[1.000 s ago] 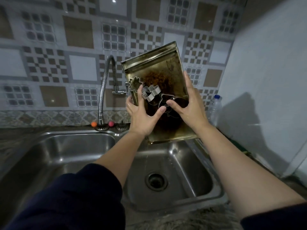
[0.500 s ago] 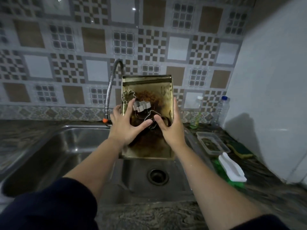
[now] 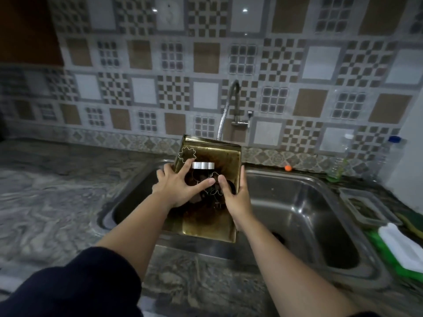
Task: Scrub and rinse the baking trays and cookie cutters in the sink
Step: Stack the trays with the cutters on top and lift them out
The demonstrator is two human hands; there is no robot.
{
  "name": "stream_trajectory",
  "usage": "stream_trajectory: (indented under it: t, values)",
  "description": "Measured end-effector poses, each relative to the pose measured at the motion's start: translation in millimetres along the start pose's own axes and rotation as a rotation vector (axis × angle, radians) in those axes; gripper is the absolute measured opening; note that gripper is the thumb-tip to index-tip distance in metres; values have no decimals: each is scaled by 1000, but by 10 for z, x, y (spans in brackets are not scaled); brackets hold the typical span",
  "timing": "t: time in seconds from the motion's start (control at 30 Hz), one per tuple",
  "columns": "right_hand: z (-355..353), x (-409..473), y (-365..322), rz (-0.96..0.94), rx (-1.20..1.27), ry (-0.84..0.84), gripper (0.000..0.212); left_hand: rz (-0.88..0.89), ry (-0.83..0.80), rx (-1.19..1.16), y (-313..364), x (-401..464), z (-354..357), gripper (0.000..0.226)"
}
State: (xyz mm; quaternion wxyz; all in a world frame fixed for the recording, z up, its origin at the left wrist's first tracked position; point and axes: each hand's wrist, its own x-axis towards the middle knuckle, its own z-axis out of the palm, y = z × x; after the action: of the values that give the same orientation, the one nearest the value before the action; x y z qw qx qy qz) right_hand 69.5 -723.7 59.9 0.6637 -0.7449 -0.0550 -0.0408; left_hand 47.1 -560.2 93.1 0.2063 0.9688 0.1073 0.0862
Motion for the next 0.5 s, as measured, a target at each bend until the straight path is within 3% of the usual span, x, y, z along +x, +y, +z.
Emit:
stream_trajectory:
  t: [0.3,0.5]
  values:
    - [1455,-291,-148,153,12,-154,88,-142,32,-187,-1519,-230,-604,103]
    - [2363,-343,-66,277,17,-246,96,-254,49,-474,-2477,-254,-872,78]
